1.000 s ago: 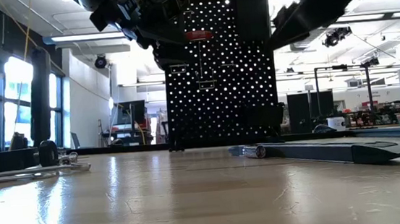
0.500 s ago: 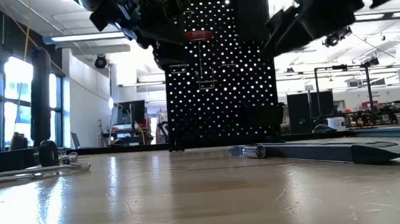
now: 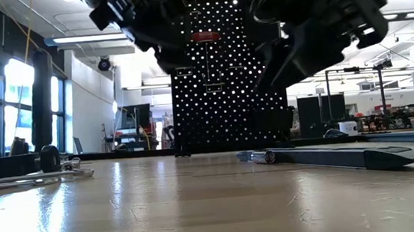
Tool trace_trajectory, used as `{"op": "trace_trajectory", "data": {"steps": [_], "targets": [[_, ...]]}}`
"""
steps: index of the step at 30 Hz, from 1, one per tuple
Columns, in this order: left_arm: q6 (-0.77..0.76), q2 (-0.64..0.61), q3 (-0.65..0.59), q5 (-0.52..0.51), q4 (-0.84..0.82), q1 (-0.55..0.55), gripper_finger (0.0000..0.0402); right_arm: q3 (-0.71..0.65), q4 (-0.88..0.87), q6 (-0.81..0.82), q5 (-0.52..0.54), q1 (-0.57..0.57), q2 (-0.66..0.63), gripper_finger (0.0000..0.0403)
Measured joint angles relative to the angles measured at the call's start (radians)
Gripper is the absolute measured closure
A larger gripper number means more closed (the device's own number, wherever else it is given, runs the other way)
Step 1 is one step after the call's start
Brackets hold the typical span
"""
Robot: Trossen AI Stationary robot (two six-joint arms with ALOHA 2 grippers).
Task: Hang tools onto peg board
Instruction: Put the socket into the bottom black bin on the peg board
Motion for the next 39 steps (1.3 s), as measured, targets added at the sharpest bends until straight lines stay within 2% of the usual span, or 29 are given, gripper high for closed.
{"op": "trace_trajectory", "data": {"steps": [7, 12, 19, 23, 29, 34, 39], "targets": [[-0.029, 0.089, -0.007, -0.001, -0.006, -0.047, 0.0179, 0.159, -0.198, -0.116, -0.004, -0.004, 0.147, 0.0238], [-0.068, 0.176, -0.007, -0.001, 0.048, -0.092, 0.0179, 0.253, -0.365, -0.147, 0.017, -0.017, 0.250, 0.0238], [-0.121, 0.280, -0.007, -0.025, 0.175, -0.157, 0.0179, 0.272, -0.396, -0.114, 0.082, -0.014, 0.257, 0.0238], [-0.167, 0.327, -0.007, -0.178, 0.248, -0.224, 0.0179, 0.272, -0.482, -0.041, 0.128, -0.013, 0.219, 0.0238], [-0.231, 0.336, -0.006, -0.540, 0.278, -0.315, 0.0179, 0.272, -0.558, 0.033, 0.183, 0.019, 0.144, 0.0238], [-0.301, 0.346, -0.004, -0.643, 0.400, -0.372, 0.0179, 0.272, -0.566, 0.058, 0.212, 0.049, 0.098, 0.0238], [-0.393, 0.392, -0.005, -0.730, 0.401, -0.385, 0.0179, 0.271, -0.617, 0.114, 0.227, 0.071, 0.095, 0.0238]]}}
